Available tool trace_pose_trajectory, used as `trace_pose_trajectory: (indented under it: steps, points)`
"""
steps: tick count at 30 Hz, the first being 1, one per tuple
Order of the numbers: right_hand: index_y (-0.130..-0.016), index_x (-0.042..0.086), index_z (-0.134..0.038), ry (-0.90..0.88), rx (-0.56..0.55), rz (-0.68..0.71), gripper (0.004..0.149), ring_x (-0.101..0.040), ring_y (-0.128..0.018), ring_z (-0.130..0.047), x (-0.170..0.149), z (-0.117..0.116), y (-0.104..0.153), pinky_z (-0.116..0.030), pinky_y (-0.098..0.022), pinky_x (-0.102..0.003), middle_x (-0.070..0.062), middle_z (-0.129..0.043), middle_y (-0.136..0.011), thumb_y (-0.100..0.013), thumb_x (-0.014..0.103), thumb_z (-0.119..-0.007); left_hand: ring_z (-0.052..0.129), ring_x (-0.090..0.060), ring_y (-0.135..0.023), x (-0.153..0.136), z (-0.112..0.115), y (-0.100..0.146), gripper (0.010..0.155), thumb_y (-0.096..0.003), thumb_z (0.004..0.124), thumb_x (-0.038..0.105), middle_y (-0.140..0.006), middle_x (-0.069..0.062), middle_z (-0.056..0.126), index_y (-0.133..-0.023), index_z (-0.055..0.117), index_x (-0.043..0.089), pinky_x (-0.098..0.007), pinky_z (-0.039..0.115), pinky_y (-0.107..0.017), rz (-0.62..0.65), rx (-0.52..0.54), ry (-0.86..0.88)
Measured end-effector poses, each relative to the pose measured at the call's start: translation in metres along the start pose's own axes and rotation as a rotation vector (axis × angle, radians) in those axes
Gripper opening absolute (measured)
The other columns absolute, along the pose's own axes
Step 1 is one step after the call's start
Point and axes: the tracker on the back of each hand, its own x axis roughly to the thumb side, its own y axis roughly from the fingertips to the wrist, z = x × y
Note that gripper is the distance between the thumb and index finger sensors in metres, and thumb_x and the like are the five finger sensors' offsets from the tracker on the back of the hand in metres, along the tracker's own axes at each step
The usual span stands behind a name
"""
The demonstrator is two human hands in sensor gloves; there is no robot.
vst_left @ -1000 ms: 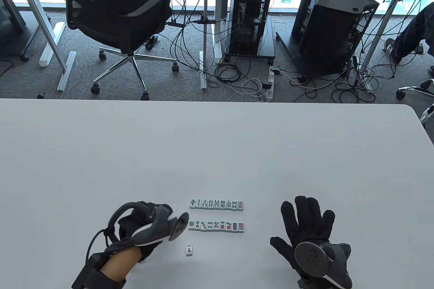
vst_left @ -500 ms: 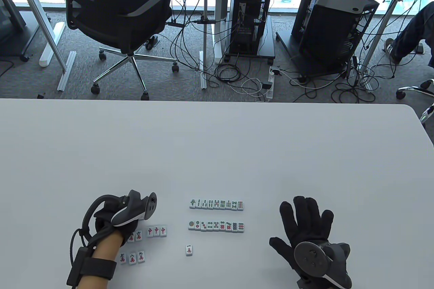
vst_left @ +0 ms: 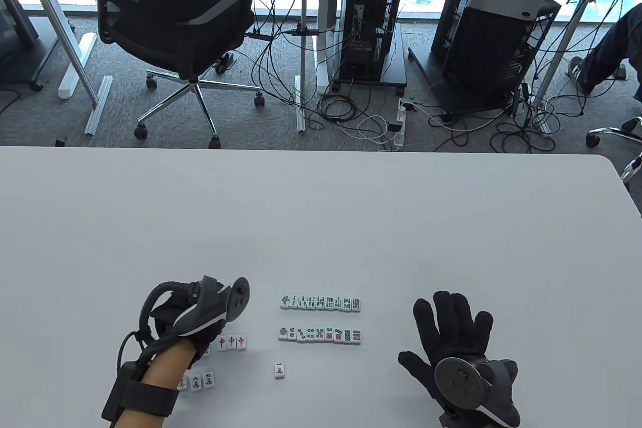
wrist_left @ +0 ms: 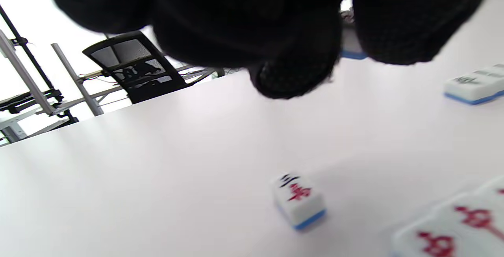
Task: Mahjong suit sorting
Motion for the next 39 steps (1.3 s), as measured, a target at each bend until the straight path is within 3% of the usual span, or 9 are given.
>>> trace_pose_trajectory:
  steps: [3,7,12,22,30,33,39]
  points:
    - [-0.106,0.033,-0.012,0.005,0.003,-0.003,0.085,-0.043,-0.104,-0.011,0.0,0.0,0.0,-0.02,-0.069,-0.075,-0.012,-0.012,-0.115,-0.042,0.065,-0.059,0.099,-0.008,-0.016,0.045,-0.012,0.014,0.062,-0.0279,0.088,0.055,-0.045,0.011,0.102,-0.075,0.087,0.015,-0.037,0.088,-0.027,0.138,0.045,-0.015]
    - [-0.105,0.033,-0.012,0.0,0.011,-0.007,0.085,-0.043,-0.104,-0.011,0.0,0.0,0.0,-0.02,-0.069,-0.075,-0.012,-0.012,-0.115,-0.042,0.064,-0.059,0.098,-0.007,-0.013,0.1,-0.005,0.028,0.062,-0.0274,0.088,0.056,-0.042,0.012,0.102,-0.074,0.088,0.015,-0.036,0.088,-0.025,0.29,0.037,-0.061]
    - [-0.105,0.033,-0.012,-0.001,0.014,-0.004,0.085,-0.043,-0.104,-0.011,0.0,0.0,0.0,-0.02,-0.069,-0.075,-0.012,-0.012,-0.115,-0.042,0.064,-0.059,0.096,-0.006,-0.01,0.128,0.013,0.033,0.062,-0.0271,0.088,0.056,-0.039,0.012,0.102,-0.073,0.089,0.015,-0.035,0.088,-0.023,0.325,-0.003,-0.126]
    - [-0.106,0.033,-0.012,-0.001,0.021,0.001,0.085,-0.043,-0.104,-0.014,0.001,-0.001,0.0,-0.02,-0.069,-0.075,-0.012,-0.013,-0.115,-0.043,0.064,-0.059,0.094,-0.005,-0.008,0.129,0.032,0.032,0.061,-0.0259,0.088,0.056,-0.037,0.014,0.101,-0.073,0.09,0.018,-0.034,0.087,-0.021,0.305,-0.08,-0.181]
    - [-0.106,0.033,-0.013,-0.006,0.033,-0.004,0.084,-0.043,-0.104,-0.014,0.002,-0.002,-0.001,-0.021,-0.069,-0.075,-0.012,-0.013,-0.115,-0.043,0.064,-0.059,0.097,-0.007,-0.016,0.122,0.038,0.034,0.063,-0.0263,0.088,0.056,-0.045,0.012,0.101,-0.077,0.087,0.018,-0.036,0.087,-0.026,0.304,-0.108,-0.162]
    - [-0.106,0.033,-0.013,-0.006,0.037,-0.005,0.084,-0.043,-0.104,-0.014,0.002,-0.002,-0.001,-0.021,-0.069,-0.075,-0.012,-0.013,-0.115,-0.043,0.064,-0.059,0.098,-0.008,-0.018,0.113,0.031,0.036,0.065,-0.0261,0.088,0.056,-0.048,0.011,0.101,-0.08,0.085,0.021,-0.037,0.087,-0.028,0.302,-0.127,-0.098]
    - [-0.106,0.033,-0.013,-0.008,0.043,-0.009,0.084,-0.043,-0.104,-0.014,0.001,-0.002,-0.001,-0.021,-0.069,-0.075,-0.012,-0.013,-0.115,-0.043,0.064,-0.059,0.099,-0.009,-0.019,0.062,-0.008,0.029,0.064,-0.0269,0.088,0.055,-0.049,0.01,0.102,-0.08,0.086,0.021,-0.038,0.087,-0.029,0.143,0.01,-0.032]
